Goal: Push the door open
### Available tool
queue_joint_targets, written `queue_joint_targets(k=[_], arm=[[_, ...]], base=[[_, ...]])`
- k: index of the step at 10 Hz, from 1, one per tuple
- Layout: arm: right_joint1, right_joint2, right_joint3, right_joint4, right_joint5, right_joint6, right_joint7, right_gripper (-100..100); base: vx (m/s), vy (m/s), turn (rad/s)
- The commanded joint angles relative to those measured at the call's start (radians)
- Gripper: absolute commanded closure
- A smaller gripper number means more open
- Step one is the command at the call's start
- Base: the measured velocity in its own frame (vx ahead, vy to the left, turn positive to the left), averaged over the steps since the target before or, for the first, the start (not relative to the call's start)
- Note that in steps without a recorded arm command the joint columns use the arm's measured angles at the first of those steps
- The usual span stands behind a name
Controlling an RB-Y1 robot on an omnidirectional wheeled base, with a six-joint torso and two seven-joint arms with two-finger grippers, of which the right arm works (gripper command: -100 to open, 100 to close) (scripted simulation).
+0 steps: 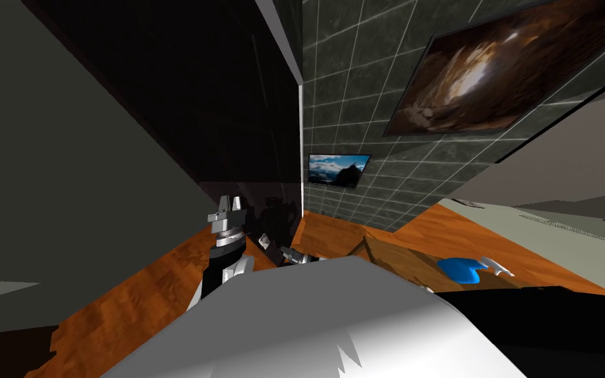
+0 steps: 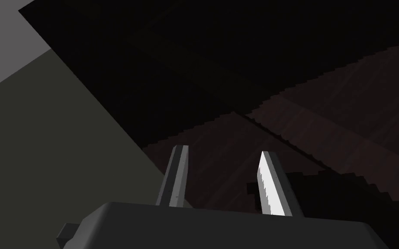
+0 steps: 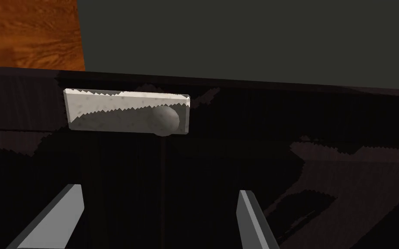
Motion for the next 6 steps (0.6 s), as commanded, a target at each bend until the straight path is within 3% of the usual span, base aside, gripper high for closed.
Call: queue_joint_targets(k=[1, 6], arm=[[0.0, 0.0, 0.0, 0.0, 0.0, 0.0, 0.0, -100], [0.012, 0.025, -0.015, 0.037, 0.005, -0.015, 0.011, -100]], base=[[0.064, -0.016, 0.005], [0.097, 0.152, 0.037]])
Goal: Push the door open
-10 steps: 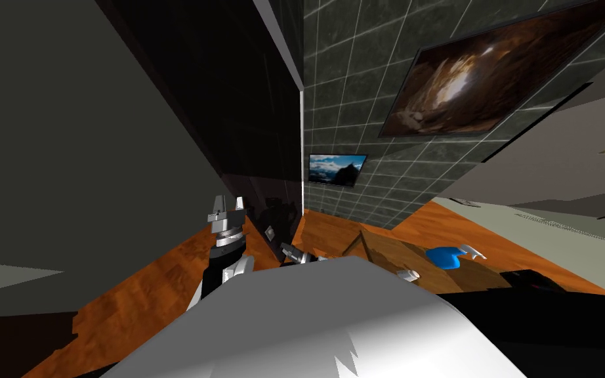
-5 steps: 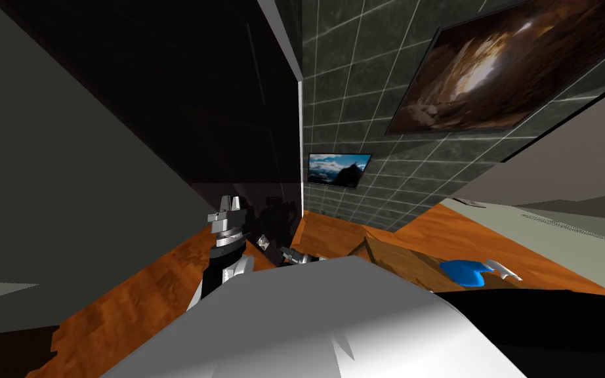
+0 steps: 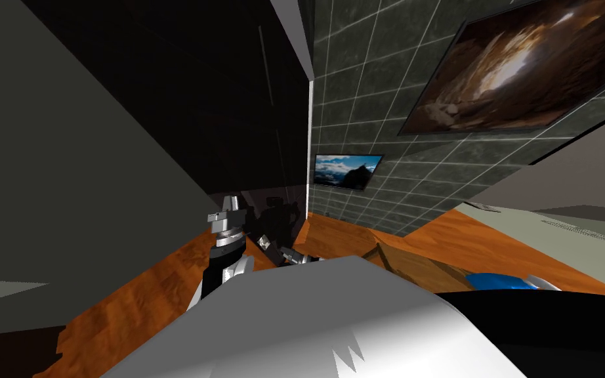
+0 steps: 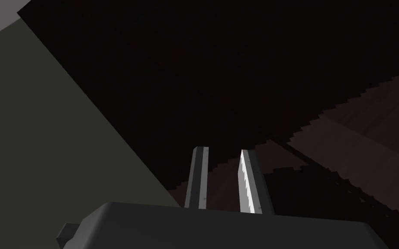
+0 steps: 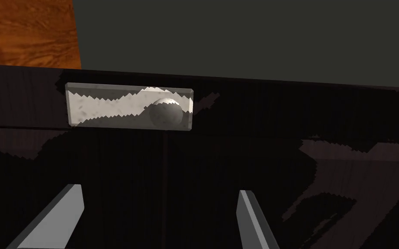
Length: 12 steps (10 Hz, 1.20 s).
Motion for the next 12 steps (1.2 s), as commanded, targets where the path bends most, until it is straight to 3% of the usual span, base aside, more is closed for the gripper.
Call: queue_joint_targets(k=[1, 5, 6, 11, 12], arm=[[0.005, 0.01, -0.006, 0.014, 0.002, -0.006, 0.005, -100], [0.01, 0.021, -0.014, 0.029, 0.004, -0.012, 0.009, -100], [0.01, 0.021, -0.014, 0.029, 0.004, -0.012, 0.009, 100], [0.01, 0.021, -0.014, 0.029, 0.004, -0.012, 0.009, 100], [0.012, 0.035, -0.044, 0.039, 0.003, -0.004, 0.017, -100]], base=[[0.126, 0.201, 0.036], [0.092, 0.16, 0.029], [-0.005, -0.007, -0.004], [-0.01, -0.016, 0.001], [-0.03, 0.064, -0.063]])
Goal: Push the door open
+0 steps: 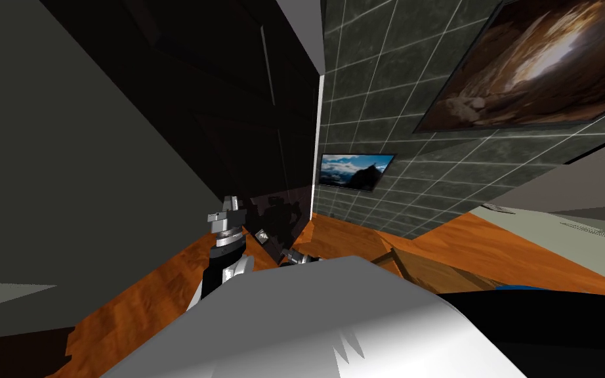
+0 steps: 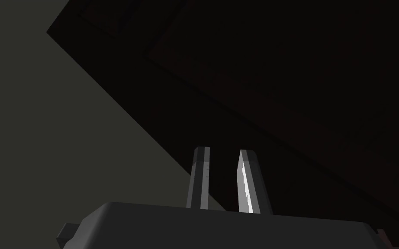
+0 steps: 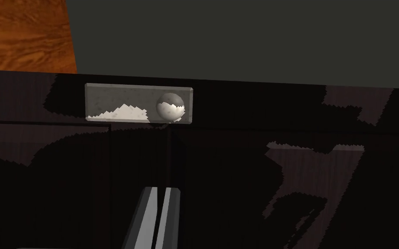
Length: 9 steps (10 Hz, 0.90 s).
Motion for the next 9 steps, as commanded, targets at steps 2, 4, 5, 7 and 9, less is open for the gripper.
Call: queue_joint_targets(k=[2, 4, 5, 7, 9], arm=[[-0.001, 0.031, -0.059, 0.03, -0.003, 0.012, 0.016, -100], [0.001, 0.047, -0.092, 0.041, -0.005, 0.021, 0.026, -100], [0.001, 0.054, -0.109, 0.047, -0.006, 0.025, 0.03, -100], [0.003, 0.074, -0.154, 0.063, -0.008, 0.037, 0.043, -100], [0.008, 0.073, -0.161, 0.054, -0.008, 0.044, 0.046, -100]], base=[[-0.047, 0.148, -0.075], [-0.096, 0.131, -0.059], [-0.064, 0.084, -0.055], [-0.074, 0.119, -0.082], [-0.047, 0.079, -0.028]])
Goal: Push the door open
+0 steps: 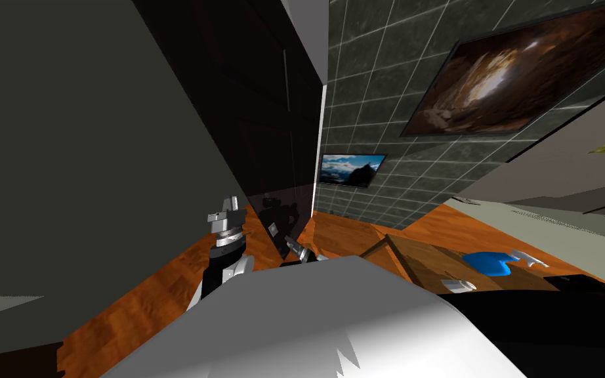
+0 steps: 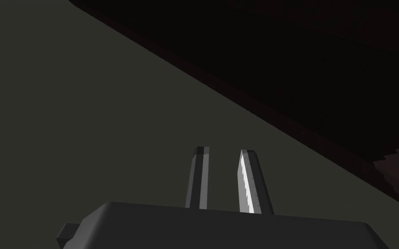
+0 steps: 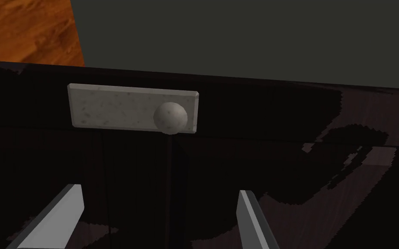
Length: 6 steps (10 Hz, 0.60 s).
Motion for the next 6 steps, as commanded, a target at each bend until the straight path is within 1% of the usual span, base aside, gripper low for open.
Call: queue_joint_targets(k=[1, 3, 6], arm=[[-0.001, 0.006, -0.006, 0.007, 0.001, -0.001, 0.003, -100], [-0.003, 0.012, -0.013, 0.014, 0.002, -0.002, 0.005, -100], [-0.005, 0.023, -0.024, 0.028, 0.004, -0.003, 0.01, -100]], base=[[0.056, 0.102, 0.049], [0.145, 0.188, 0.025], [0.148, 0.147, 0.04]])
